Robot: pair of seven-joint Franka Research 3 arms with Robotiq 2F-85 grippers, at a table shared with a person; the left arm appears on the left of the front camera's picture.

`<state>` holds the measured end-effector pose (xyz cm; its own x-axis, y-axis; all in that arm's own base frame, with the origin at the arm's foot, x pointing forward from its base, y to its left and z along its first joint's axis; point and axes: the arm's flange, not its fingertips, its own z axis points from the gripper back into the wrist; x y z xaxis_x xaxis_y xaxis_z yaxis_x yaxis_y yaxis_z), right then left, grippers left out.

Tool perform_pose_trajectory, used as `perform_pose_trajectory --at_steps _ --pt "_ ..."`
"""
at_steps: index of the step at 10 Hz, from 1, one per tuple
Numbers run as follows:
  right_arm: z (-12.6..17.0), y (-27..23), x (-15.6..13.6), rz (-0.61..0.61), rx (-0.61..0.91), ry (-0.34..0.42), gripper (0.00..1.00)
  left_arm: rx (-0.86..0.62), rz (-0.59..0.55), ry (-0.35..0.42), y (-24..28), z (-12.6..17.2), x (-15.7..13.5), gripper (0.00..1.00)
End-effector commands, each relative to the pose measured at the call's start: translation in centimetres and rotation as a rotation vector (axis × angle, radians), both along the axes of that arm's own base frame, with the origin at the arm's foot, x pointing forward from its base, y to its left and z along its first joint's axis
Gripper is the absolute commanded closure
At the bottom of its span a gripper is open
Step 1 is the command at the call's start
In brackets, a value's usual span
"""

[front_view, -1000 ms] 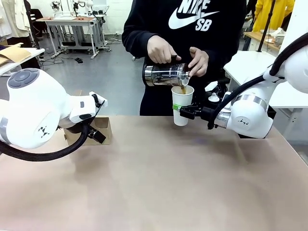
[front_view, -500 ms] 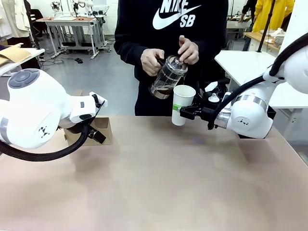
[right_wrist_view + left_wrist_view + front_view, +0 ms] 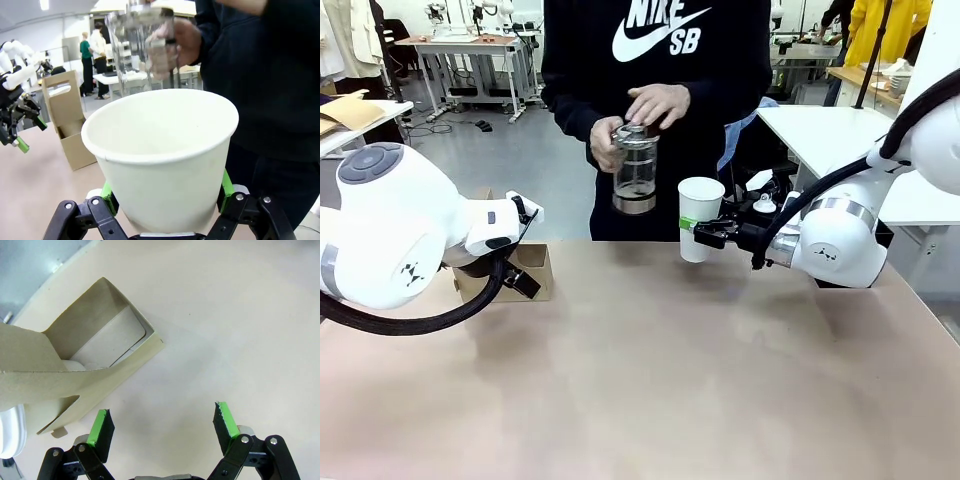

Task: Pour a drink into a cup and package it in a carrier.
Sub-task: When a person places the Paper Cup Lid on the 600 ml Paper Cup , lift the 600 ml Paper Cup.

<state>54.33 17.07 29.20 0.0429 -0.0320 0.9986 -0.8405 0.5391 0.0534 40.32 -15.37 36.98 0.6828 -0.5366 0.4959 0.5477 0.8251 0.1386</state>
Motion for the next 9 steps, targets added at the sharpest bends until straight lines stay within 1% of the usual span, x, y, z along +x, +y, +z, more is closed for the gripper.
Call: perform_pose_trajectory --at_steps 1,9 --pt "0.50 0.23 -0.08 -0.001 0.007 -0.006 0.13 -0.004 0.002 0.000 0.14 0.05 0.02 0.00" --pt "0.50 0.23 -0.08 -0.001 0.007 -0.006 0.13 -0.004 0.002 0.000 0.14 0.05 0.02 0.00"
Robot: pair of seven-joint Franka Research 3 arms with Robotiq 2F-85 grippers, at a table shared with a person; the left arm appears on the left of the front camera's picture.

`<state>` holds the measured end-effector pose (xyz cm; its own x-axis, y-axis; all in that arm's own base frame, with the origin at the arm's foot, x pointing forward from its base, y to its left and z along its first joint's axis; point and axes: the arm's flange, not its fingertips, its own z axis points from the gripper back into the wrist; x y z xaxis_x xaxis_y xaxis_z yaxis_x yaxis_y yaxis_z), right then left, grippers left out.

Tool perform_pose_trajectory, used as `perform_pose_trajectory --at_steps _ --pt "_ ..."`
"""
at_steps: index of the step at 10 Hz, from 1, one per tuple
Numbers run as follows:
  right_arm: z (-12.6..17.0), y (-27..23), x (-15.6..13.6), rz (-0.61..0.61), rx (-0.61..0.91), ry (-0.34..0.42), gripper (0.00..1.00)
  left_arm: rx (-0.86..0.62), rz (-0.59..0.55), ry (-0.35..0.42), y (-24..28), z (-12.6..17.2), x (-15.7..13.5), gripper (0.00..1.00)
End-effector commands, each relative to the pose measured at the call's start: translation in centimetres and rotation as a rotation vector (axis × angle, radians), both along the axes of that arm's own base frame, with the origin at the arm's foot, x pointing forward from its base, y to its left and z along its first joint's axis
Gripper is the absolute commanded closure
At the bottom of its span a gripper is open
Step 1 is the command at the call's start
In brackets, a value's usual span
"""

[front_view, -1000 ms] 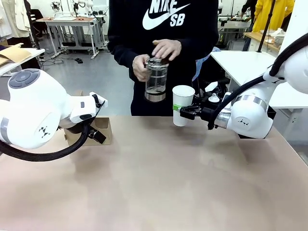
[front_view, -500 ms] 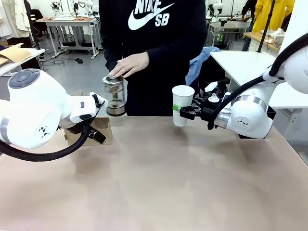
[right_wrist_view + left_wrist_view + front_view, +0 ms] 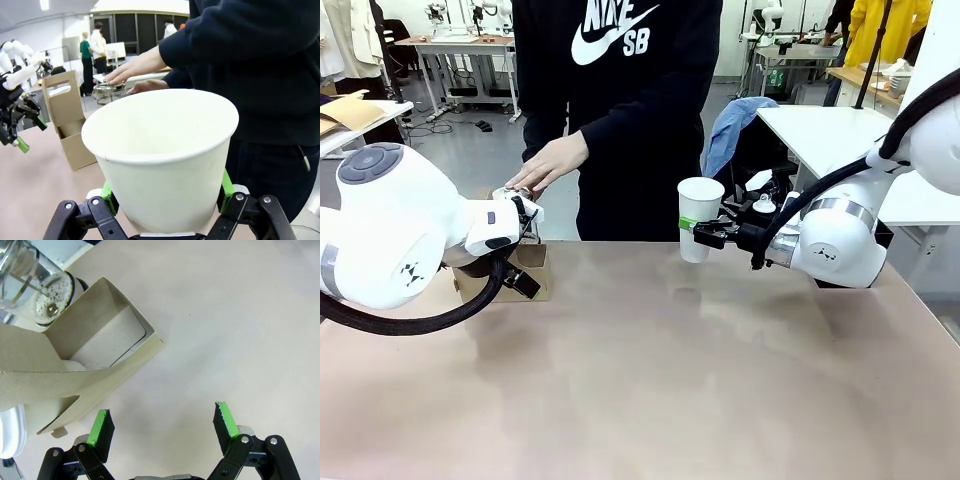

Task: Pour a drink into a cup and package it in a carrier.
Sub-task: When a person places the Paper Cup Lid on the 600 ml Paper Cup , lift the 600 ml Paper Cup.

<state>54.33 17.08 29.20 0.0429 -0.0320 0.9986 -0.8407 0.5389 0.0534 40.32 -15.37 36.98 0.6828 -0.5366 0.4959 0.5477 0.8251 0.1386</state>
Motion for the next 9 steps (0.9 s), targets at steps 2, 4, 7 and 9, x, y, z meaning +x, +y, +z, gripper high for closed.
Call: perform_pose_trajectory --at_steps 2,4,7,9 --pt "0.50 0.21 -0.07 -0.002 0.007 -0.006 0.13 -0.004 0.002 0.000 0.14 0.05 0.02 0.00" --pt "0.50 0.21 -0.07 -0.002 0.007 -0.006 0.13 -0.004 0.002 0.000 0.14 0.05 0.02 0.00" --pt "0.50 0.21 -0.07 -0.002 0.007 -0.006 0.13 -0.004 0.002 0.000 0.14 0.05 0.02 0.00" --pt "0.50 0.21 -0.07 -0.002 0.007 -0.006 0.13 -0.004 0.002 0.000 0.14 0.05 0.02 0.00"
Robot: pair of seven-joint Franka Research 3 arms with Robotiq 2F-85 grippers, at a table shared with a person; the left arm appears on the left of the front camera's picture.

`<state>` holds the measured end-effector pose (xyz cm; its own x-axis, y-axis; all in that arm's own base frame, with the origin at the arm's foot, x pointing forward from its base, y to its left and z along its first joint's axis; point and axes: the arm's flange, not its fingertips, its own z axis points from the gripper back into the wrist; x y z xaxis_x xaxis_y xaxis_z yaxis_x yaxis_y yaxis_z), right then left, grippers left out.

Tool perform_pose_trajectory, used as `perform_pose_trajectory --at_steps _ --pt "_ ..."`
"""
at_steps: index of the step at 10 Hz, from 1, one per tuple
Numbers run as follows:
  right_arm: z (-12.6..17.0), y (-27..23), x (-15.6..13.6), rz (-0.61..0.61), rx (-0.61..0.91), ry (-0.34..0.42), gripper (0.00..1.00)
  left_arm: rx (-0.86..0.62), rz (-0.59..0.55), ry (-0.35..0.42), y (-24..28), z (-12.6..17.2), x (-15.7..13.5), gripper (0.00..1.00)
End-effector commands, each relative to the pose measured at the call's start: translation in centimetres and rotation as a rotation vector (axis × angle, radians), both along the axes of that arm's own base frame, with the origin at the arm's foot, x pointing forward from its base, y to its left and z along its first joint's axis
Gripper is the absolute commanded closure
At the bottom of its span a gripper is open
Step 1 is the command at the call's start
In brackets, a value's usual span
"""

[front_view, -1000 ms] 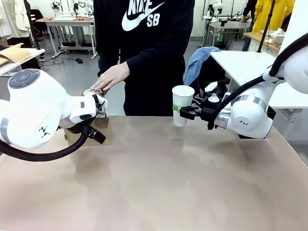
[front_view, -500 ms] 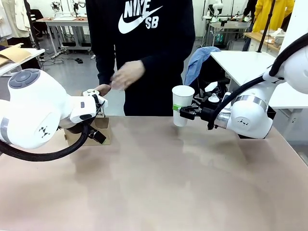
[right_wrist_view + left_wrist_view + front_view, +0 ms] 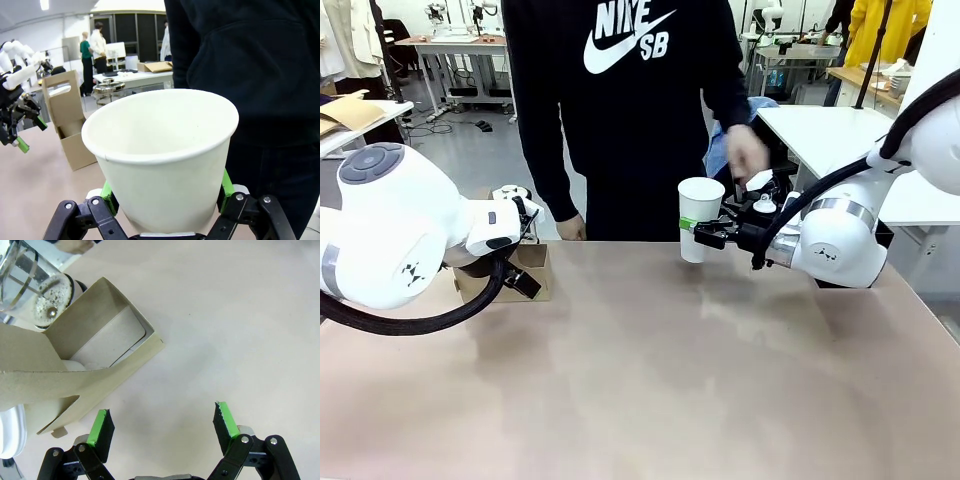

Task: Pour a drink into a cup and package it in a carrier.
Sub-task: When a person places the Paper Cup Lid on the 600 ml Paper Cup , lift the 600 ml Paper Cup.

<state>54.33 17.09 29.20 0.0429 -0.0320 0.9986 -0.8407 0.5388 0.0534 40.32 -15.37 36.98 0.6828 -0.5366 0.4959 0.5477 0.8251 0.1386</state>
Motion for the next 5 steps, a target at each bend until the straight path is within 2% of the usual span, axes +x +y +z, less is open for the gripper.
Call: perform_pose_trajectory --at_steps 1,5 --pt "0.50 0.21 -0.07 -0.002 0.007 -0.006 0.13 -0.004 0.002 0.000 0.14 0.05 0.02 0.00" --pt "0.50 0.21 -0.07 -0.002 0.007 -0.006 0.13 -0.004 0.002 0.000 0.14 0.05 0.02 0.00"
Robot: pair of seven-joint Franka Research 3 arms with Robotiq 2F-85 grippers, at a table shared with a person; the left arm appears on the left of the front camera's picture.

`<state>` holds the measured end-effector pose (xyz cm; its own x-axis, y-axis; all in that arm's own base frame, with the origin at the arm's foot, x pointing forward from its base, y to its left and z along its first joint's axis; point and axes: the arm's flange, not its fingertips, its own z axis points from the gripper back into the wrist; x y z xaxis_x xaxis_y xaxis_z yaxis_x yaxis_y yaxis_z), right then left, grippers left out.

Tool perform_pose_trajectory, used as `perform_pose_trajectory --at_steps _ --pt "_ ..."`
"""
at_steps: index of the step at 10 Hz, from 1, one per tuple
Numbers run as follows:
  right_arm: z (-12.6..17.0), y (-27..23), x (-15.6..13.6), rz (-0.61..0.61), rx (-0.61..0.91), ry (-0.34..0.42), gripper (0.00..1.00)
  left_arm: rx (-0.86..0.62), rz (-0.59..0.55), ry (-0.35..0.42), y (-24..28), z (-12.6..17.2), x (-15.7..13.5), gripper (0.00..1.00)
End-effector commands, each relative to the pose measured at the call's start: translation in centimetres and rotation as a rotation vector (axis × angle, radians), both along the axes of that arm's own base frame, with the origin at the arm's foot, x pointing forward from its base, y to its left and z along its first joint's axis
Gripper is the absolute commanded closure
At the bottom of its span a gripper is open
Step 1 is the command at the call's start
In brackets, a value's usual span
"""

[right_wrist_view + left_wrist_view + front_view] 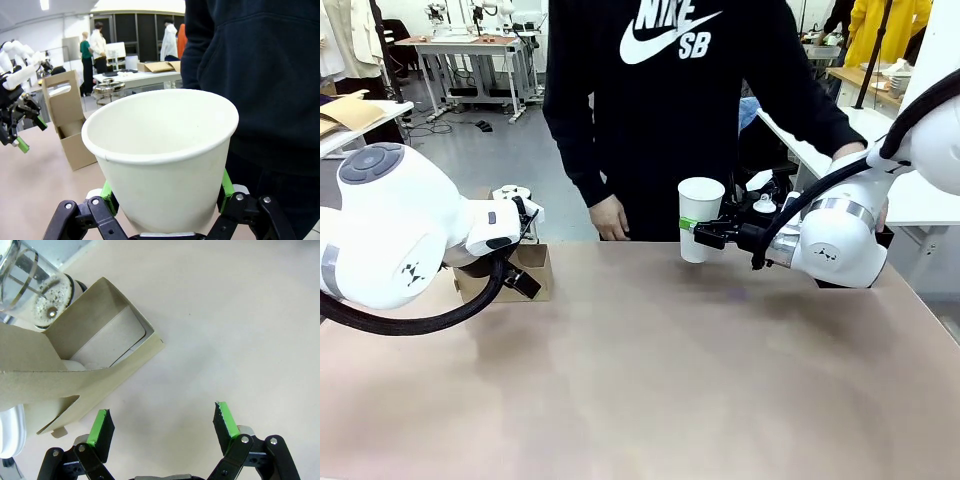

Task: Pour a drink into a cup and package it in a carrier.
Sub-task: When a person places the Paper Cup Lid on the 600 ml Paper Cup , lift the 600 ml Paper Cup.

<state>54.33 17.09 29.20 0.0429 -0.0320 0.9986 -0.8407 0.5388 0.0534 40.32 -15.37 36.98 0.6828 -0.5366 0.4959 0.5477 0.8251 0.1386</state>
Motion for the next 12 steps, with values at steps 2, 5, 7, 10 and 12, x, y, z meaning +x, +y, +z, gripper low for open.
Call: perform_pose_trajectory --at_steps 2,5,7,10,12 --pt "0.50 0.20 -0.07 -0.002 0.007 -0.006 0.13 -0.004 0.002 0.000 0.14 0.05 0.02 0.00" --pt "0.50 0.20 -0.07 -0.002 0.007 -0.006 0.13 -0.004 0.002 0.000 0.14 0.05 0.02 0.00" --pt "0.50 0.20 -0.07 -0.002 0.007 -0.006 0.13 -0.004 0.002 0.000 0.14 0.05 0.02 0.00" --pt "0.50 0.20 -0.07 -0.002 0.007 -0.006 0.13 -0.004 0.002 0.000 0.14 0.05 0.02 0.00" --pt "0.50 0.20 -0.07 -0.002 0.007 -0.006 0.13 -0.004 0.002 0.000 0.14 0.05 0.02 0.00"
